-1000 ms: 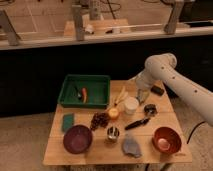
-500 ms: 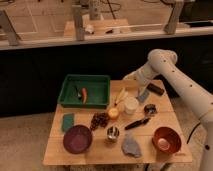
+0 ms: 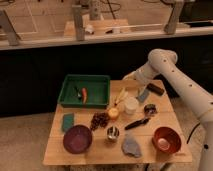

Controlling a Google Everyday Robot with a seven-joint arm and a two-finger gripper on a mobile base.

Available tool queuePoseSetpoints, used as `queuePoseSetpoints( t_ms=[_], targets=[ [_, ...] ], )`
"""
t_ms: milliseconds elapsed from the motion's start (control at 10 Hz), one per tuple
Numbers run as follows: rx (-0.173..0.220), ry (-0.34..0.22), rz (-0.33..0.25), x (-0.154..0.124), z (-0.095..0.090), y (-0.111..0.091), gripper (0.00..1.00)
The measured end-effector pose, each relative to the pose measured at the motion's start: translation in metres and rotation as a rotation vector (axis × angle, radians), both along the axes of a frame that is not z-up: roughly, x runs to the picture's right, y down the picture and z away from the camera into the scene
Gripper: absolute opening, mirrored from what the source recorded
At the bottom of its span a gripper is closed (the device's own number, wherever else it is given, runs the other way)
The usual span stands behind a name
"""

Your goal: Place banana in tray

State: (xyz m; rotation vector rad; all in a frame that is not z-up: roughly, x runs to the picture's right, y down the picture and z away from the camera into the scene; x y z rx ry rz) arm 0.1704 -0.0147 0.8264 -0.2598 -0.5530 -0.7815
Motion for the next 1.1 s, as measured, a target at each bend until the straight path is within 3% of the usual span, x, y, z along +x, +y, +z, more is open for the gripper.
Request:
queuePoseSetpoints(
  t_ms=[300, 400, 600, 1100],
  targets=[
    [0.025, -0.051, -0.037, 0.001, 0.005, -0.002, 0.80],
    [0.046, -0.063, -0.074, -0.002, 0.008, -0.004, 0.80],
    [0.078, -0.034, -0.193, -0.008, 0.023, -0.005, 0.80],
    [0.031, -0.027, -0.278, -0.007, 0.049, 0.001, 0.80]
  ],
)
